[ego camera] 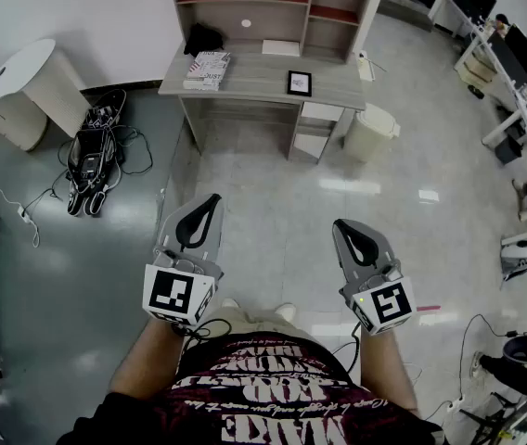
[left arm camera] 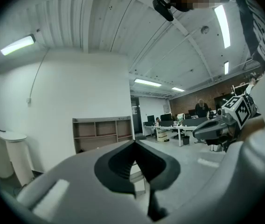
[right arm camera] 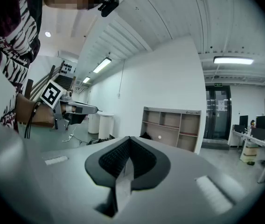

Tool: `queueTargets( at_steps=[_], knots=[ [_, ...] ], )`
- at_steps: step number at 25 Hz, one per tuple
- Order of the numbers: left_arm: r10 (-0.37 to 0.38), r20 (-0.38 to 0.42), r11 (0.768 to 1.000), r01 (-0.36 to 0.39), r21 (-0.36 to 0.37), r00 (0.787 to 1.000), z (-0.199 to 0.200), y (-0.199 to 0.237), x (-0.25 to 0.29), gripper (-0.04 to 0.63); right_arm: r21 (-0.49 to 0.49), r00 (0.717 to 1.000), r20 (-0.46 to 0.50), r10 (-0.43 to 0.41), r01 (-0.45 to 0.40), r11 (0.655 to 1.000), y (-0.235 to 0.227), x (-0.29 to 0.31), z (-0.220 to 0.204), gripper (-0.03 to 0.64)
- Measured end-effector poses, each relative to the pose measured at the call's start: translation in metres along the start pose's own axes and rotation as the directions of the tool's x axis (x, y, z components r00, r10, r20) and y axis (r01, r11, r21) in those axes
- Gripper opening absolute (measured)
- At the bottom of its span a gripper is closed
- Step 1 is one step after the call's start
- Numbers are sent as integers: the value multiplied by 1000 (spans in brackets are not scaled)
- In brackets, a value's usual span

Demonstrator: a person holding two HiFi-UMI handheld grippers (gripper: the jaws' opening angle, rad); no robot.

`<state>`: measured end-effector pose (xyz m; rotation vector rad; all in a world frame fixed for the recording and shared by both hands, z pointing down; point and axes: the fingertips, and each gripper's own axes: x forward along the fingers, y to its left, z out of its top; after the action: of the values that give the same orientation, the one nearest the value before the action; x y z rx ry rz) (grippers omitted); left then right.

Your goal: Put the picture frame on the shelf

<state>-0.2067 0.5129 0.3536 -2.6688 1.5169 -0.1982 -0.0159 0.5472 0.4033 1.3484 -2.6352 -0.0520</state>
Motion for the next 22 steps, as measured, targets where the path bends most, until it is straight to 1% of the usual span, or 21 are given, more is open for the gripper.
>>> queueTargets(
  at_steps=[2, 6, 8, 10, 13, 18, 22],
  knots=[
    [9, 6, 1000, -9, -5, 1000, -3, 3, -7, 0, 3, 1000, -2, 10, -10, 1000, 3, 0, 2, 26],
    [23, 10, 1000, -23, -14, 1000, -1, 19, -21, 0, 58, 1000, -5, 0, 1, 998, 12, -2, 7, 28],
    [29, 6, 999, -29, -27, 1000, -5, 33, -26, 0, 60, 1000, -26, -16, 17, 998, 19, 2, 7, 28],
    [28, -1, 998, -28, -56, 1000, -14, 47, -33, 0, 69, 998, -51, -47, 51, 996, 24, 7, 7, 28],
    [16, 11, 997, -15, -72, 1000, -17, 63, -43, 0, 92, 995, -61, -82, 88, 992, 34, 12, 13, 28],
    [-10, 50, 995, 14, -98, 999, -19, 87, -50, 0, 74, 989, -60, -134, 138, 988, 52, 17, 27, 28],
    [-46, 59, 992, 53, -110, 997, -22, 92, -51, 0, 60, 985, -63, -162, 165, 984, 66, 10, 30, 28]
  ],
)
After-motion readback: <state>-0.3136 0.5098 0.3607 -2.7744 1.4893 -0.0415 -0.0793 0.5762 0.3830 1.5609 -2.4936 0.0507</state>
